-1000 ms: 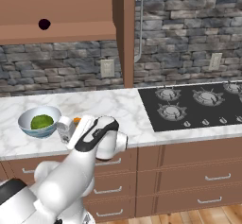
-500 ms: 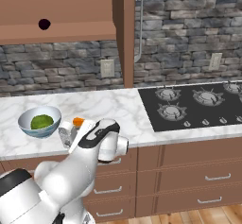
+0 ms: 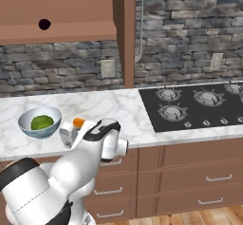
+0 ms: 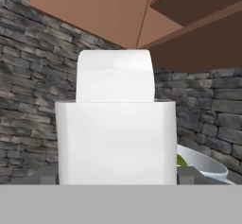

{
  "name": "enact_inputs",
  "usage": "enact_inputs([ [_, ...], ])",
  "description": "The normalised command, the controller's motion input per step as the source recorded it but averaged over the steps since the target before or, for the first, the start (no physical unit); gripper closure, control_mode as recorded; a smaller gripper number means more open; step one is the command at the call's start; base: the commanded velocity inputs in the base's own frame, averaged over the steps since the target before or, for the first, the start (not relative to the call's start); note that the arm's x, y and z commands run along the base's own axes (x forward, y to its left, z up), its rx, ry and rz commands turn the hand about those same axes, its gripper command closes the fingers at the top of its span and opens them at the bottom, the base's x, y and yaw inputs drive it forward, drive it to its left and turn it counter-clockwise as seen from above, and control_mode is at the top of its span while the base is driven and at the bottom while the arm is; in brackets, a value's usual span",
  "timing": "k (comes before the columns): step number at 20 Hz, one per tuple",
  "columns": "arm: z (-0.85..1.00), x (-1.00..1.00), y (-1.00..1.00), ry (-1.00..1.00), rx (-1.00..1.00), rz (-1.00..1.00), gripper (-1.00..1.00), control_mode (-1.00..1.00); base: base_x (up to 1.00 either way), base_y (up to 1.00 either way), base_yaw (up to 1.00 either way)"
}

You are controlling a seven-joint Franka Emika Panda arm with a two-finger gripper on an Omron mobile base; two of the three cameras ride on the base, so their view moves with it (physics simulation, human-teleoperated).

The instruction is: Pick the cheese from the fridge and the cheese grater from the cabinet and place them next to the salad bowl.

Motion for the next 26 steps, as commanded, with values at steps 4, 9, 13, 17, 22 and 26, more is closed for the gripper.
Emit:
enact_inputs([
  [4,-0.05,0.18,0.1,0.0,0.0,0.0,1.0,-1.0,0.0,0.0,0.0],
  [9,-0.15,0.11,0.13,0.0,0.0,0.0,1.0,-1.0,0.0,0.0,0.0],
  [13,-0.03,0.2,0.14,0.0,0.0,0.0,1.0,-1.0,0.0,0.0,0.0],
  [17,-0.01,0.21,0.14,0.0,0.0,0.0,1.0,-1.0,0.0,0.0,0.0],
  [22,-0.04,0.22,0.03,0.0,0.0,0.0,1.0,-1.0,0.0,0.0,0.0],
  [26,-0.13,0.21,0.0,-0.01,0.0,0.0,1.0,-1.0,0.0,0.0,0.0],
])
